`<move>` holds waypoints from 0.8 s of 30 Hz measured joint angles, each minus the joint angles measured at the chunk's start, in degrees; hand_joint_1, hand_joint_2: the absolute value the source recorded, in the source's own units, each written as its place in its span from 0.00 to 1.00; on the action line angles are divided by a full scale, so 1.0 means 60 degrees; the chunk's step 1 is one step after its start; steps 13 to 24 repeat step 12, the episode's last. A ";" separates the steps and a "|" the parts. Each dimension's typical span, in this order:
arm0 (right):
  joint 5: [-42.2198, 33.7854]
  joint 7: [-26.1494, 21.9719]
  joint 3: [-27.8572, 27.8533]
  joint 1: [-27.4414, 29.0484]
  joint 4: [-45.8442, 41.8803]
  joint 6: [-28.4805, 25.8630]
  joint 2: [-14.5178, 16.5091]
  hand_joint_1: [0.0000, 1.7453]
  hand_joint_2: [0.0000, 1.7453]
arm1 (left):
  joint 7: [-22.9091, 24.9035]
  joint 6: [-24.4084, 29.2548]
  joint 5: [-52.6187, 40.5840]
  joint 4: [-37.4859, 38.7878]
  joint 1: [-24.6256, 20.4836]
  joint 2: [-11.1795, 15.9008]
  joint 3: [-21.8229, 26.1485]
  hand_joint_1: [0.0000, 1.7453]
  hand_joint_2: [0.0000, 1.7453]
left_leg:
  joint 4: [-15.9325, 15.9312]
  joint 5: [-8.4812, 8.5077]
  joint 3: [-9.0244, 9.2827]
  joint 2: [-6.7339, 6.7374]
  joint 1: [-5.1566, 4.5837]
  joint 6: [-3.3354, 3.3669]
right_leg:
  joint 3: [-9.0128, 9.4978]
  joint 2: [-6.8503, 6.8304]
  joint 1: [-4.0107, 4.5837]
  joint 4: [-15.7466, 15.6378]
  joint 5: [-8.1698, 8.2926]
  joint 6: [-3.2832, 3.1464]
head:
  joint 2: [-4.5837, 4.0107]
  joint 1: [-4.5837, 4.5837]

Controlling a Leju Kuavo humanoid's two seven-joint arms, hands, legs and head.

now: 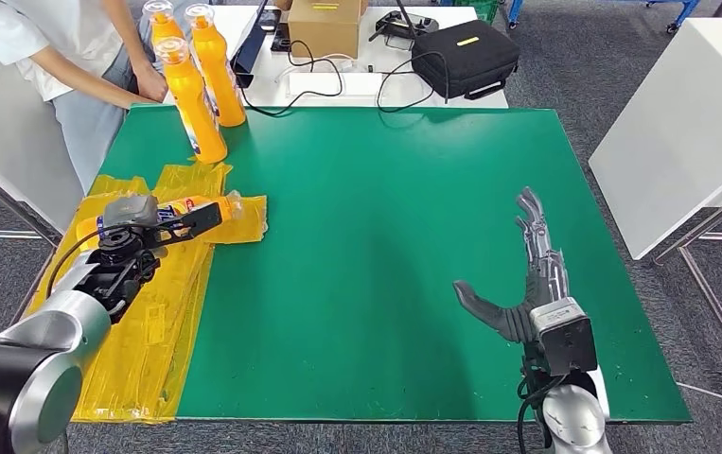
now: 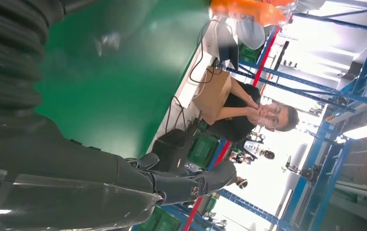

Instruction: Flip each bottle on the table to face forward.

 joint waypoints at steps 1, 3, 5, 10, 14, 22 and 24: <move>0.0000 0.0004 0.0016 -0.0021 0.0025 -0.0009 -0.0001 0.00 1.00 | -0.0201 0.0035 0.0188 0.0023 0.0003 0.0006 0.0114 0.00 1.00 | 0.0000 0.0000 0.0000 0.0000 0.0000 0.0000 | 0.0000 0.0000 0.0000 0.0000 0.0000 0.0000 | 0.0000 0.0000; -0.0001 0.0007 0.0039 -0.0070 0.0086 -0.0036 -0.0011 0.00 1.00 | -0.0853 0.0124 0.0760 0.0054 0.0026 -0.0004 0.0440 0.00 1.00 | 0.0000 0.0000 0.0000 -0.0001 0.0000 0.0000 | -0.0001 -0.0001 0.0000 0.0000 0.0000 0.0000 | 0.0000 -0.0001; -0.0009 0.0010 0.0067 -0.0137 0.0167 -0.0065 -0.0033 0.00 1.00 | -0.1608 0.0250 0.1331 0.0063 0.0074 -0.0054 0.0854 0.00 1.00 | 0.0000 0.0000 0.0000 -0.0001 0.0000 0.0000 | -0.0001 0.0000 0.0000 0.0000 0.0000 0.0000 | 0.0000 0.0000; -0.0053 0.0015 0.0193 -0.0330 0.0439 -0.0154 -0.0070 0.00 1.00 | -0.2633 0.0526 0.2019 0.0061 0.0200 -0.0252 0.1668 0.00 1.00 | 0.0000 0.0000 0.0001 0.0000 0.0000 0.0000 | -0.0003 0.0002 0.0001 0.0000 0.0000 0.0000 | 0.0000 -0.0001; -0.0067 0.0017 0.0249 -0.0403 0.0535 -0.0165 -0.0077 0.00 1.00 | -0.2807 0.0596 0.2145 0.0061 0.0216 -0.0322 0.1852 0.00 1.00 | 0.0000 0.0000 0.0001 0.0000 0.0000 0.0000 | -0.0003 0.0000 0.0001 0.0000 0.0000 0.0000 | 0.0000 -0.0001; -0.0067 0.0017 0.0249 -0.0403 0.0535 -0.0165 -0.0077 0.00 1.00 | -0.2807 0.0596 0.2145 0.0061 0.0216 -0.0322 0.1852 0.00 1.00 | 0.0000 0.0000 0.0001 0.0000 0.0000 0.0000 | -0.0003 0.0000 0.0001 0.0000 0.0000 0.0000 | 0.0000 -0.0001; -0.0067 0.0017 0.0249 -0.0403 0.0535 -0.0165 -0.0077 0.00 1.00 | -0.2807 0.0596 0.2145 0.0061 0.0216 -0.0322 0.1852 0.00 1.00 | 0.0000 0.0000 0.0001 0.0000 0.0000 0.0000 | -0.0003 0.0000 0.0001 0.0000 0.0000 0.0000 | 0.0000 -0.0001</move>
